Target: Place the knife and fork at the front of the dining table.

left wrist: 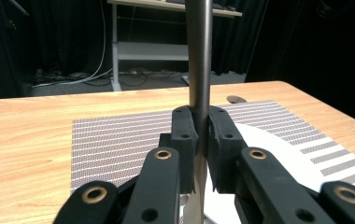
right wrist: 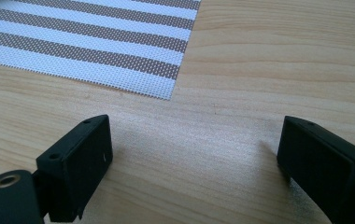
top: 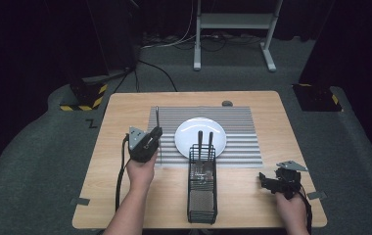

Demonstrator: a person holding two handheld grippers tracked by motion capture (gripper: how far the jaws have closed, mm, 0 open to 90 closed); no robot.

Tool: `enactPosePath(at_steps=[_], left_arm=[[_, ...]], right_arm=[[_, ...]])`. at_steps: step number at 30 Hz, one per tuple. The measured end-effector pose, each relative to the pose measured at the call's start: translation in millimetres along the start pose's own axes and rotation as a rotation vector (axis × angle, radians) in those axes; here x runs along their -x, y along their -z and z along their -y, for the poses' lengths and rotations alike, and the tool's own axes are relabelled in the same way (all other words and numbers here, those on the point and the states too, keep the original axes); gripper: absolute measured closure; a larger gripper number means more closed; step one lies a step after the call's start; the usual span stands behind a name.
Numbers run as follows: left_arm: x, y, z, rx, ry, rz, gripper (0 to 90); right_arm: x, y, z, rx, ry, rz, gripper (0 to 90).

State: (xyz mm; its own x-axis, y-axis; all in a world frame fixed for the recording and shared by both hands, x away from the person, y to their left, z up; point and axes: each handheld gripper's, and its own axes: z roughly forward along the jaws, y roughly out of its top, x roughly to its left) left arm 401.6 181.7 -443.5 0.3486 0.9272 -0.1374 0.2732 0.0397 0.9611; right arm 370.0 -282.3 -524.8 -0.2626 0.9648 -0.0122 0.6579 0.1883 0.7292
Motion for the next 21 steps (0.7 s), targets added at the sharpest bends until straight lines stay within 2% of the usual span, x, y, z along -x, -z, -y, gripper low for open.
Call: enactPosePath(at_steps=[6,15,21], left_arm=[[0.6,-8.8,2.4,-0.023,0.007,-0.006,82.0],[-2.9,-12.3,4.4,-0.048,0.013,-0.019,82.0],[-6.0,-18.8,6.3,-0.049,0.032,-0.023,81.9]], right_arm=[[0.1,0.1,0.0,0.0,0.001,0.001,10.2],[0.4,0.2,0.2,0.001,0.001,-0.001,10.3],[0.3,0.1,0.2,0.001,0.001,0.0,10.3]])
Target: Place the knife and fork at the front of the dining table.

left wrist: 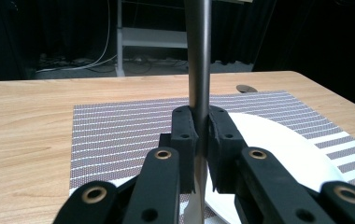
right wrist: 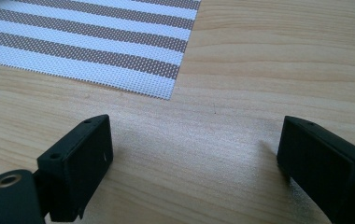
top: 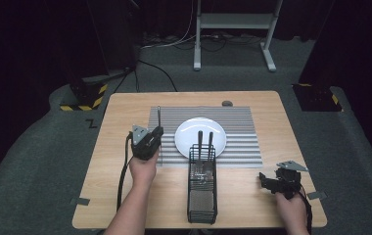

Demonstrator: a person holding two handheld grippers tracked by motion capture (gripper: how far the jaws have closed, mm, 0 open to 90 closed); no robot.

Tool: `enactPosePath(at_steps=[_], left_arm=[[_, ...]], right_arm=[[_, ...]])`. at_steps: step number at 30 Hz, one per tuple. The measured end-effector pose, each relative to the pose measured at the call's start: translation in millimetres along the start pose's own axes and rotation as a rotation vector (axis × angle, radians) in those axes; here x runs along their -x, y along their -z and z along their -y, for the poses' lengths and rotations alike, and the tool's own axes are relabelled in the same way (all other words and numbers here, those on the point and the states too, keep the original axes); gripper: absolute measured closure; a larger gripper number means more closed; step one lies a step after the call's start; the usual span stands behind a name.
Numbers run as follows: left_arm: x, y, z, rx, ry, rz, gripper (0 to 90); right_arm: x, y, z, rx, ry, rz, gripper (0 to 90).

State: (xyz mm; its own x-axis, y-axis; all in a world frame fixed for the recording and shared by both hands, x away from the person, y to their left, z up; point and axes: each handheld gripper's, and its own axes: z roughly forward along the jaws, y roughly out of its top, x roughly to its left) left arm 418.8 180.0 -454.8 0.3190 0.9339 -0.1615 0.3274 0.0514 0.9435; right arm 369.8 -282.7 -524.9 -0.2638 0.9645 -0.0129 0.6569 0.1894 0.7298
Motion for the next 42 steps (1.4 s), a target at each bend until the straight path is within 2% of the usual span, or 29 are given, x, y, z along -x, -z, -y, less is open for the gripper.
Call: enactPosePath(at_steps=[4,6,8,13,20,28,36,42], left_arm=[[-4.1,-7.1,-0.3,-0.013,0.028,-0.005,81.9],[-8.4,-14.3,0.1,-0.022,0.063,-0.011,81.9],[-11.4,-19.7,0.5,-0.03,0.08,-0.014,81.9],[-13.6,-34.6,0.0,-0.06,0.094,-0.016,81.9],[-12.0,-50.5,0.0,-0.084,0.087,-0.022,82.1],[-16.8,-63.0,5.4,-0.101,0.147,-0.066,82.2],[-16.6,-76.1,10.0,-0.134,0.156,-0.12,82.2],[-19.2,-83.5,13.6,-0.159,0.178,-0.134,82.3]], right_arm=[[0.0,0.0,0.0,0.0,0.0,0.0,10.3],[0.0,0.0,0.0,0.0,0.0,0.0,10.2],[0.0,0.0,0.0,0.0,0.0,0.0,10.3],[0.0,0.0,0.0,0.0,0.0,0.0,10.3],[0.1,-0.2,-0.2,0.0,0.001,0.0,10.1],[-0.2,-0.1,-0.2,-0.001,-0.001,0.0,10.2],[-0.1,0.2,0.2,0.0,0.0,0.001,10.3],[-0.2,0.2,0.2,0.0,-0.001,0.001,10.3]])
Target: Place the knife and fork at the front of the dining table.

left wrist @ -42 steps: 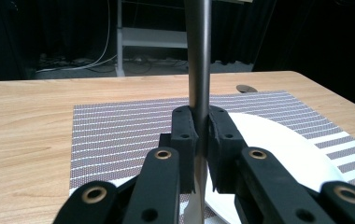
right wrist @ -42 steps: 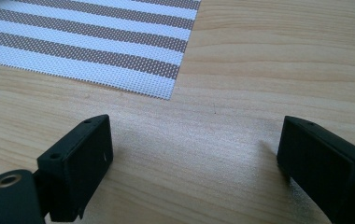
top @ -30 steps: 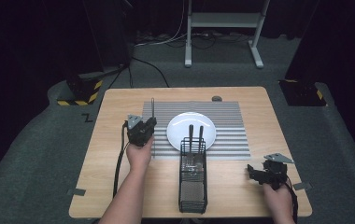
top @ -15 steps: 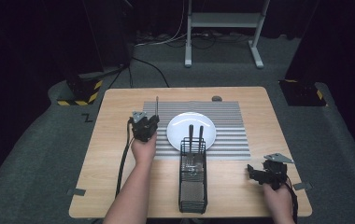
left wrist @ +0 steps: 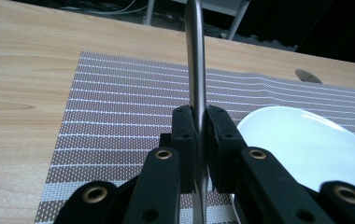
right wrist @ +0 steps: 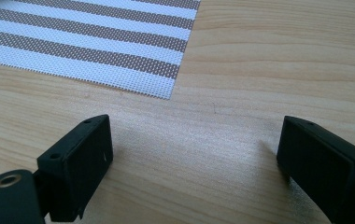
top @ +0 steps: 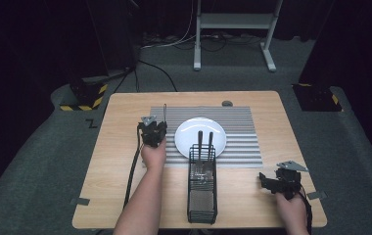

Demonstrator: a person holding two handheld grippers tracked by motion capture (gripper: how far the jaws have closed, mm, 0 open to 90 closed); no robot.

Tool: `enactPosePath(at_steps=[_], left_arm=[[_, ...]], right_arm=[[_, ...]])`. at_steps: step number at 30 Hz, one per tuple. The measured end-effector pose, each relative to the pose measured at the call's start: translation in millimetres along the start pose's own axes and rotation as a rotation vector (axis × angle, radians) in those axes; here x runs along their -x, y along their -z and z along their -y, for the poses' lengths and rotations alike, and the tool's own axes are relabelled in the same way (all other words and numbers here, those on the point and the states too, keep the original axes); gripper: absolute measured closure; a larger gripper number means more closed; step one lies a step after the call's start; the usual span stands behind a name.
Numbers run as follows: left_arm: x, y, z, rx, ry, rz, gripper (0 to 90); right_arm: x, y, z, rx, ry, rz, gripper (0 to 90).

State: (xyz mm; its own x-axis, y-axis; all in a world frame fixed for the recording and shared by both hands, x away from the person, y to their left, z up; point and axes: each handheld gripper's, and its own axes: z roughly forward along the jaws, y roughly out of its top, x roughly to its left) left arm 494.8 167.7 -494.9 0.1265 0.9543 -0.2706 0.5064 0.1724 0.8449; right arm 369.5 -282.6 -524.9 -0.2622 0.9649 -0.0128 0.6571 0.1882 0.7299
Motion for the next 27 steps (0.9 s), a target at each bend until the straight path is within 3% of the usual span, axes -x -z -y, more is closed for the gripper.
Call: enactPosePath(at_steps=[11,16,27], left_arm=[[0.8,-13.7,5.0,-0.03,0.005,-0.025,82.5],[1.7,-21.2,7.7,-0.064,0.002,-0.039,82.6],[-4.2,-28.8,6.0,-0.128,0.051,-0.048,82.6]], right_arm=[[0.0,0.0,0.0,0.0,0.0,0.0,10.3],[0.1,0.0,0.0,0.0,0.0,-0.001,10.3],[0.1,0.0,0.0,0.0,0.0,-0.001,10.3]])
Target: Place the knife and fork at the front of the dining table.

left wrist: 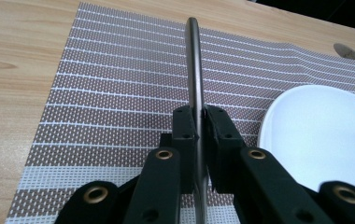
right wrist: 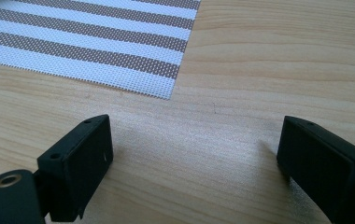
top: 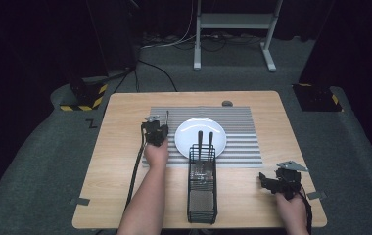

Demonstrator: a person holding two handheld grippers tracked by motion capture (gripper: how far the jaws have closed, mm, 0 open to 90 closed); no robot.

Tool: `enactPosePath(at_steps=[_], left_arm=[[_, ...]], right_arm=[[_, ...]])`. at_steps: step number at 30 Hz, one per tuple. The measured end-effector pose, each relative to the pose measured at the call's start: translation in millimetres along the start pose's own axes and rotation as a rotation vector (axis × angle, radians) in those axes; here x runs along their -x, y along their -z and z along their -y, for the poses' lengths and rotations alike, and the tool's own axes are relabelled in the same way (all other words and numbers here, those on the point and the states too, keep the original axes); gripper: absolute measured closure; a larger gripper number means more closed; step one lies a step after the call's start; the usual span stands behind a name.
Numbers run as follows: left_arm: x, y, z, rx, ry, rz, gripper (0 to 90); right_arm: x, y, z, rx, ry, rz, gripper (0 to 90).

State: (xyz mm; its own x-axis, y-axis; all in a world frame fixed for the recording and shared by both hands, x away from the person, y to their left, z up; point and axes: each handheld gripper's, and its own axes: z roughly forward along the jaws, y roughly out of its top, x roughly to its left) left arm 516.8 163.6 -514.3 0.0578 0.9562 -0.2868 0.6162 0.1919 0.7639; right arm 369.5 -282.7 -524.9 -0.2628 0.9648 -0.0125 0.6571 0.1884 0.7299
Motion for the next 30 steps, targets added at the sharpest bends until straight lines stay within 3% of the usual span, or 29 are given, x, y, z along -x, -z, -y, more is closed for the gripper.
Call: enactPosePath(at_steps=[10,12,13,15,21,30], left_arm=[[-2.8,-1.8,-1.9,-0.03,0.028,0.007,81.9],[-3.1,-1.5,-2.1,-0.026,0.04,0.005,80.4],[-3.6,1.4,-5.1,-0.002,0.063,0.011,76.9],[-3.3,5.8,-9.6,0.025,0.069,0.019,72.0],[-3.8,14.0,-14.4,0.038,0.034,0.0,69.5],[-6.5,34.6,-7.5,0.071,-0.035,-0.01,61.0]], right_arm=[[0.1,0.2,0.2,0.001,0.003,-0.001,10.5],[0.0,0.3,0.3,0.001,0.001,0.0,10.4],[0.0,0.4,0.4,0.001,0.002,0.0,10.5],[0.0,0.4,0.4,0.001,0.001,-0.001,10.4],[-0.2,0.5,0.5,0.001,0.001,-0.001,10.5],[-0.2,0.6,0.5,0.0,0.001,0.0,10.5]])
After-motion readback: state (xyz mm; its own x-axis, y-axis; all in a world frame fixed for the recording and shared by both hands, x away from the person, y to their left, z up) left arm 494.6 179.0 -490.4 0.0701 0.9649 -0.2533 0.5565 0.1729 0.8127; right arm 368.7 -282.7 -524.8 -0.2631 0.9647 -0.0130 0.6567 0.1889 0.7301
